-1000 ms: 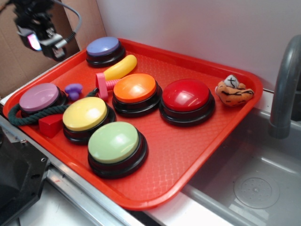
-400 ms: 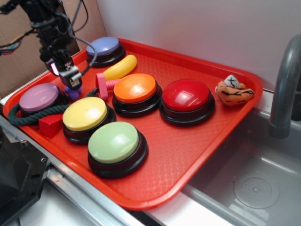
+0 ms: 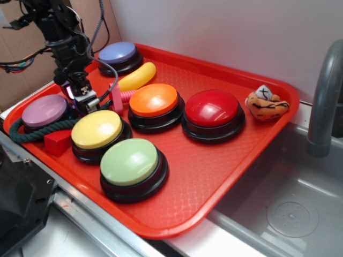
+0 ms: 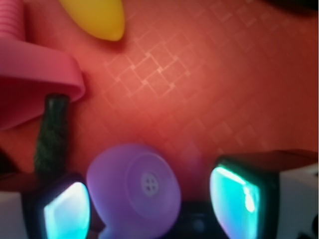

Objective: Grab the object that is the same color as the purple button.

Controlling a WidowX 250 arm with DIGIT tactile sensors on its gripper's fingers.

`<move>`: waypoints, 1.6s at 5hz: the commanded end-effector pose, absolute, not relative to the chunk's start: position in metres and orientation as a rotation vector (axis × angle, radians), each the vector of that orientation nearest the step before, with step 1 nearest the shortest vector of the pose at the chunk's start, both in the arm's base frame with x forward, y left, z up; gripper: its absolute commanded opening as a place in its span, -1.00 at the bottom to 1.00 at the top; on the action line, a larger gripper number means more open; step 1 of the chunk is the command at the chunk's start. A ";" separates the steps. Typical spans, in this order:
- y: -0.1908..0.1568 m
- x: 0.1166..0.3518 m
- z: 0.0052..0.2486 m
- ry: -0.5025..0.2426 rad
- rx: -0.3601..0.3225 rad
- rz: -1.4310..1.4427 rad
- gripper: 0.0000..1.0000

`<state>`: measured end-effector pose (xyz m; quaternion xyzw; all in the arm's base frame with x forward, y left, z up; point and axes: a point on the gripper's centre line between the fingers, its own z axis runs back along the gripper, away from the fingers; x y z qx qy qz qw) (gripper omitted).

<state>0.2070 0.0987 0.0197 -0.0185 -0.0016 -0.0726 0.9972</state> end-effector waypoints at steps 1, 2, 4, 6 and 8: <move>0.107 0.209 0.023 -0.026 -0.030 -0.080 -1.00; 0.112 0.211 0.032 0.007 -0.034 -0.030 -1.00; 0.087 0.218 0.117 -0.008 0.069 0.026 -1.00; 0.029 0.217 0.183 -0.082 0.112 -0.012 -1.00; 0.031 0.212 0.173 -0.070 0.094 0.089 -1.00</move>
